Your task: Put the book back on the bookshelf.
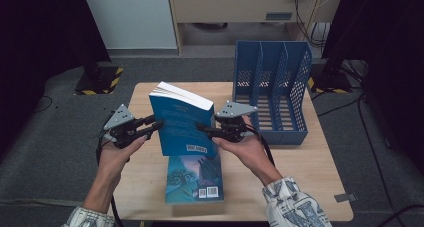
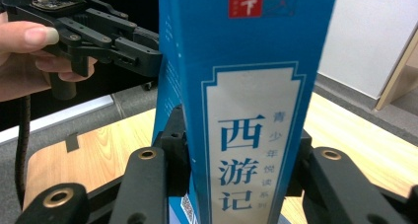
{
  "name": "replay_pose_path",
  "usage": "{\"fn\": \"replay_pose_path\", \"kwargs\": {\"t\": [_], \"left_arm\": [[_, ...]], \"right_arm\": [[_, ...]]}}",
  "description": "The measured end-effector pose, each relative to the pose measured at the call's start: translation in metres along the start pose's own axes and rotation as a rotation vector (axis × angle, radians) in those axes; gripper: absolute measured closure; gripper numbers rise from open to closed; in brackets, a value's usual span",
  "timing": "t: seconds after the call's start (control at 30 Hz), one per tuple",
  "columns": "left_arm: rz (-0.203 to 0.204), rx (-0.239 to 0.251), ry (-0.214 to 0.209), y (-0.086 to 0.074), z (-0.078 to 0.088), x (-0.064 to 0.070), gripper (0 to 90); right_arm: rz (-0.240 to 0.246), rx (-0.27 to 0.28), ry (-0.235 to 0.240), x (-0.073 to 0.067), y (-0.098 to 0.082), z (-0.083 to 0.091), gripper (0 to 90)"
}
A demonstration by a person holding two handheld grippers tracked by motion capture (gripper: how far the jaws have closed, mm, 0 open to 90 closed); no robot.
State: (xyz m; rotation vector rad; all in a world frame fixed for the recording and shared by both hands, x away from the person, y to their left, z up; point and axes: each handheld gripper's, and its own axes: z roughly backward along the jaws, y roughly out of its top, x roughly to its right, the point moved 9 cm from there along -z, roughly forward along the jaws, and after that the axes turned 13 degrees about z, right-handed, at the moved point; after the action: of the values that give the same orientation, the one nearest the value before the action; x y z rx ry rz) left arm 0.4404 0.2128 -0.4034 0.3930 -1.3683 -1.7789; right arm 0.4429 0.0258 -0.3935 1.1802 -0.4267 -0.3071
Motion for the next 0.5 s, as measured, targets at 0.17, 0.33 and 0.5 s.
{"fn": "replay_pose_path", "kwargs": {"t": [0.17, 0.33, 0.5], "left_arm": [[-0.003, 0.002, -0.005, 0.0005, -0.0012, 0.0008, 65.6], [-0.003, 0.000, -0.006, 0.0003, -0.0012, 0.0011, 66.1], [0.000, 0.002, 0.001, -0.0005, -0.0017, 0.0003, 66.1]], "right_arm": [[-0.015, 0.009, 0.008, 0.0013, 0.0005, -0.0007, 56.8], [-0.020, 0.009, 0.013, 0.0029, 0.0010, -0.0024, 52.5], [-0.013, 0.009, 0.018, 0.0030, 0.0025, -0.0060, 46.6]]}}
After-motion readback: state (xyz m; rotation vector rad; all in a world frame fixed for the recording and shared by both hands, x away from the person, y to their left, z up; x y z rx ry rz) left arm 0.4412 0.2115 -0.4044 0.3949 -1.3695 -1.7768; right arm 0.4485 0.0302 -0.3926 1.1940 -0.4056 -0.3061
